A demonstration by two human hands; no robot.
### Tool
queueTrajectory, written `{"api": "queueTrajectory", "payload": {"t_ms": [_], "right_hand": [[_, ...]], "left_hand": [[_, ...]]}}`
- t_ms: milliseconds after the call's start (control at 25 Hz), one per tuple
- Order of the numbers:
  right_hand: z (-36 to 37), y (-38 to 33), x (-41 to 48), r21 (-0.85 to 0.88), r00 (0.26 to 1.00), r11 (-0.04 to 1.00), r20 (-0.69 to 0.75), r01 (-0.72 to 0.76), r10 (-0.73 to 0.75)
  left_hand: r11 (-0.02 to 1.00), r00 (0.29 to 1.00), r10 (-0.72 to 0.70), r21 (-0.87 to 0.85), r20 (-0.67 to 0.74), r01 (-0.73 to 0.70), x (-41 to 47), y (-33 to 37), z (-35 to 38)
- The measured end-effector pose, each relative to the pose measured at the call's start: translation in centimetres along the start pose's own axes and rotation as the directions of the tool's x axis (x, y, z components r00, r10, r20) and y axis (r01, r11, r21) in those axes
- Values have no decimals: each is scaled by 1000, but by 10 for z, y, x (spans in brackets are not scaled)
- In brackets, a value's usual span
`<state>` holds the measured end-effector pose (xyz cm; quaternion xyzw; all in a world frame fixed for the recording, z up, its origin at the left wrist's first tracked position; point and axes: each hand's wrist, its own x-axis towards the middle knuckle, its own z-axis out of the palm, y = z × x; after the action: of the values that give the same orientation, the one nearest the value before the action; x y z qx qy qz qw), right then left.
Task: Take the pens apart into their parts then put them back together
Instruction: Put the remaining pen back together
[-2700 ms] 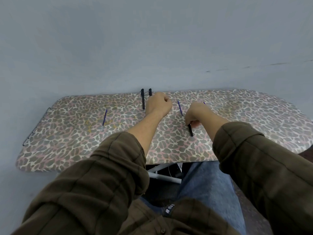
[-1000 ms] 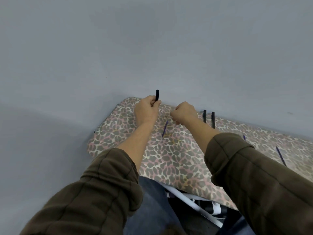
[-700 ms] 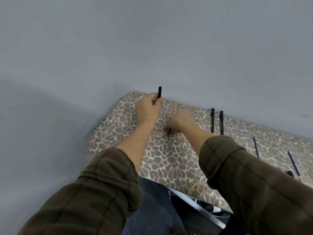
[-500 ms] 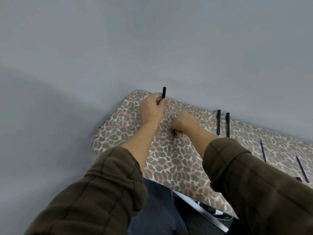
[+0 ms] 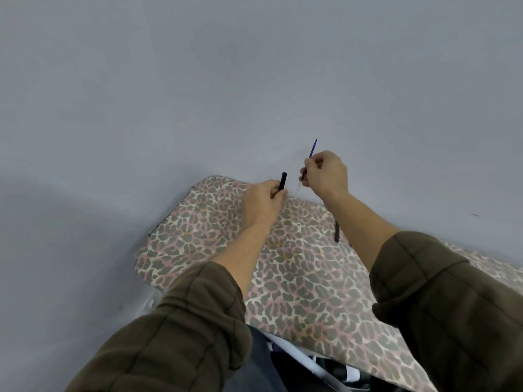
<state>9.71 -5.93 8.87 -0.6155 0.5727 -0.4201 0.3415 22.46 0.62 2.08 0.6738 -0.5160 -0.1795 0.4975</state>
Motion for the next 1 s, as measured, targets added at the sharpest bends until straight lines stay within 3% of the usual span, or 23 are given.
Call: {"api": "queueTrajectory", "payload": {"t_ms": [160,600,880,1000], "right_hand": [[-36,-21,-4,161,993,981,-47,111,-104],[-81,-13,-16,94,985,983,-89,159,-151],[-87,-2,-22,-202,974,952,41,228,-224],[-95,2,-25,-197,979,959,19,205,-205]], "left_hand": [[1000,998,14,13,58,-15,-7,28,20],[997,989,77,16,125,-79,-20,69,44],[991,985,118,50,127,-125,-22,85,46],[992,985,110,38,130,-116,-23,91,49]]}}
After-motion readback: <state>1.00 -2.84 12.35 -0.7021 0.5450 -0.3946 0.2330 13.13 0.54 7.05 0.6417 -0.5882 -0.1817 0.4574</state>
